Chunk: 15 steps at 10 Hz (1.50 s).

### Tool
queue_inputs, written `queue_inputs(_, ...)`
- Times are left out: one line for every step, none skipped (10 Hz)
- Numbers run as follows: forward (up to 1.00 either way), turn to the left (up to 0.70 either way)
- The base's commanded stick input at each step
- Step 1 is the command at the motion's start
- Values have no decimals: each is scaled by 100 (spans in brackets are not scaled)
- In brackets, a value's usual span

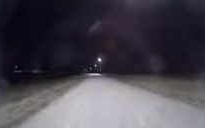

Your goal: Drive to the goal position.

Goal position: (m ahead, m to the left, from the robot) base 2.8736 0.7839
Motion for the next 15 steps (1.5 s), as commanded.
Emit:
queue_inputs(100,0)
queue_inputs(100,0)
queue_inputs(100,0)
queue_inputs(100,0)
queue_inputs(100,0)
queue_inputs(100,0)
queue_inputs(100,0)
queue_inputs(100,0)
queue_inputs(100,0)
queue_inputs(100,0)
queue_inputs(100,0)
queue_inputs(100,0)
queue_inputs(100,0)
queue_inputs(100,0)
queue_inputs(100,0)
